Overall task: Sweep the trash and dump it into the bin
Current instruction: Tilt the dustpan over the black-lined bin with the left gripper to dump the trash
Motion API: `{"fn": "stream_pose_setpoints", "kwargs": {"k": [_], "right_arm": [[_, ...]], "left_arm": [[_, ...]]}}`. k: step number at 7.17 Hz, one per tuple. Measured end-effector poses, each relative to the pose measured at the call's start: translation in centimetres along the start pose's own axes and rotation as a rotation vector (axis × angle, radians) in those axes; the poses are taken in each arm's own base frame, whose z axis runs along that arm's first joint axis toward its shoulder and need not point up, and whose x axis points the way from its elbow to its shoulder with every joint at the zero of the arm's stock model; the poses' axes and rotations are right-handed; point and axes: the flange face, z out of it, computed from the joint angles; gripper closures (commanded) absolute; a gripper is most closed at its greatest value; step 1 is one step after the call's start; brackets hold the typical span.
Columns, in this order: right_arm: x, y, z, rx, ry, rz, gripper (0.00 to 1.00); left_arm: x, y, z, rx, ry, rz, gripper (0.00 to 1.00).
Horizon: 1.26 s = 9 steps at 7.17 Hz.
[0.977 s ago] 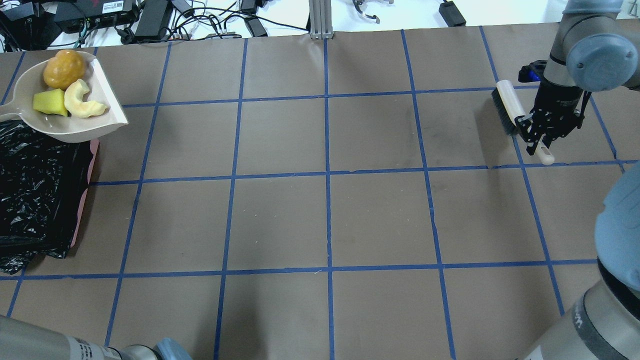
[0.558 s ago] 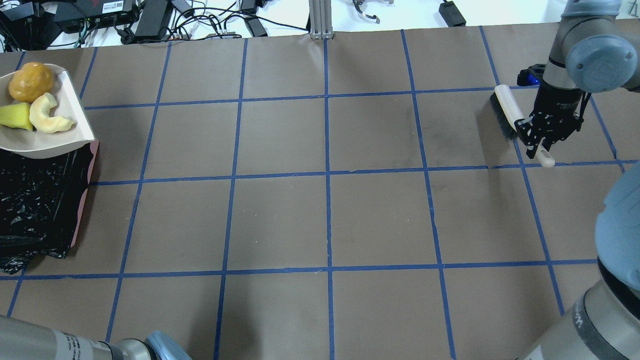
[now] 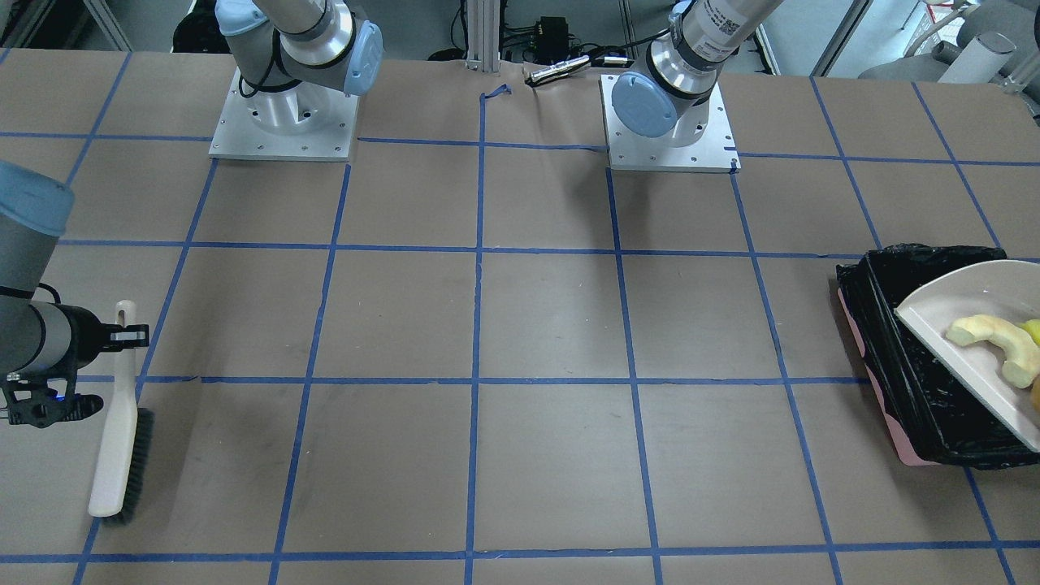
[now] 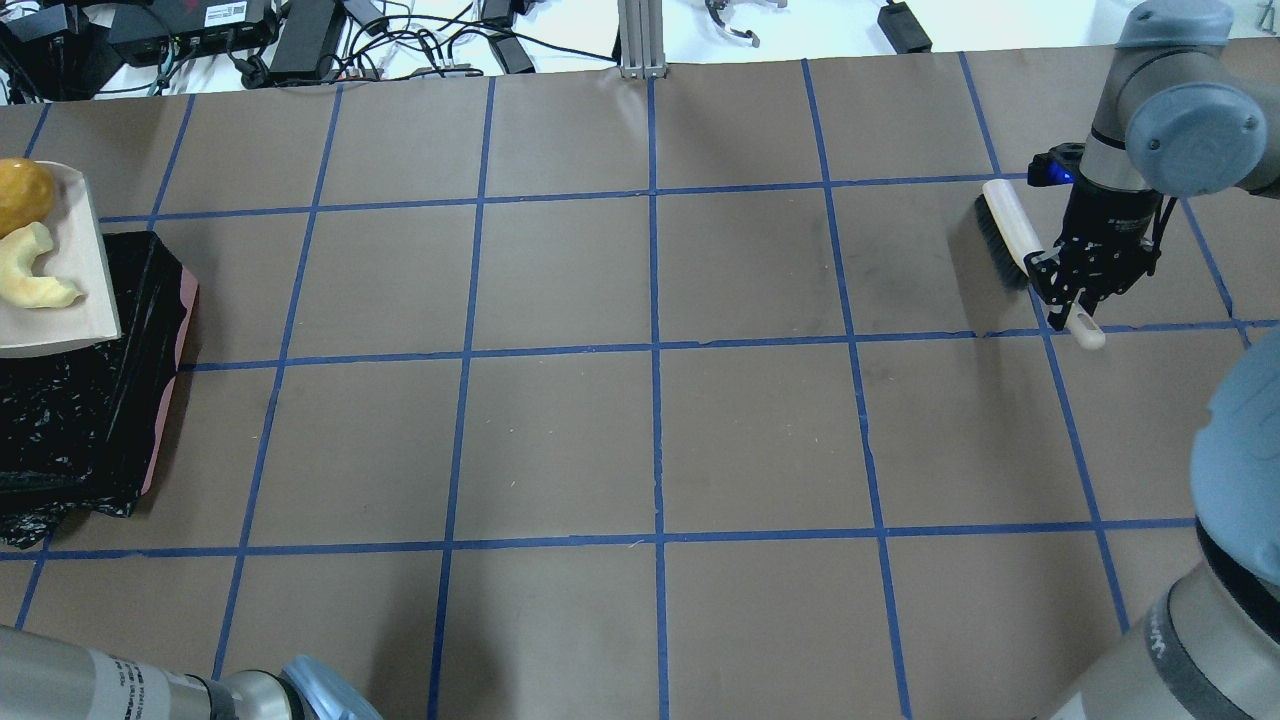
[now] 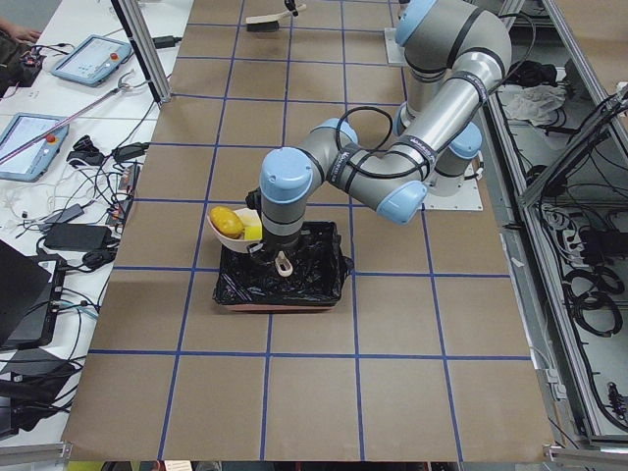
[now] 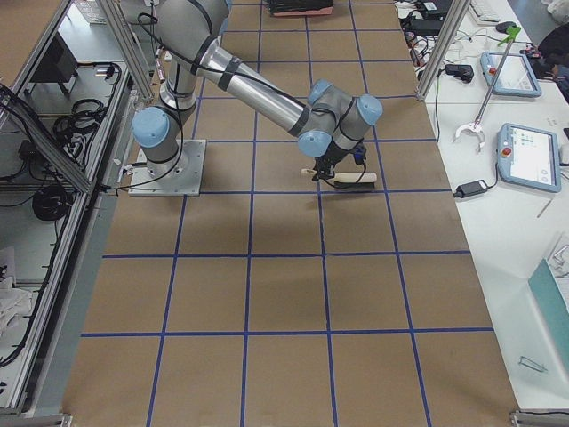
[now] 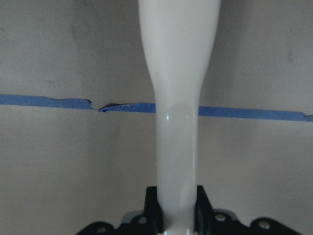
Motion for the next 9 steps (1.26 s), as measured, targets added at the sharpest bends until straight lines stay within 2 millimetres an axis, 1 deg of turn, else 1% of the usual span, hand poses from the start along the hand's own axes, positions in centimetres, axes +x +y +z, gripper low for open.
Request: {"fn": "stream_pose_setpoints", "kwargs": {"k": [3, 4, 6, 9], "right_arm": [[0.1, 0.1, -0.1, 0.005, 0.002, 0.016, 0.85], [0.1, 0.2, -0.4, 0.017, 0.005, 0.031, 0.85], [0.0, 0.4, -0.8, 0.028, 0.005, 0.045, 0.87], [-0.2, 0.5, -0.1, 0.032, 0.004, 0.054, 0.89]], "left_arm": [[0.8, 5.1, 1.3, -0.016, -0.012, 0.016, 0.67], [1.1, 6.2, 1.7, -0.015, -0.008, 0.013, 0.67], [1.2, 7.2, 1.8, -0.048, -0.003, 0.063, 0.67], [1.0, 7.8, 1.6, -0.140, 0.017, 0.163, 0.67]]}}
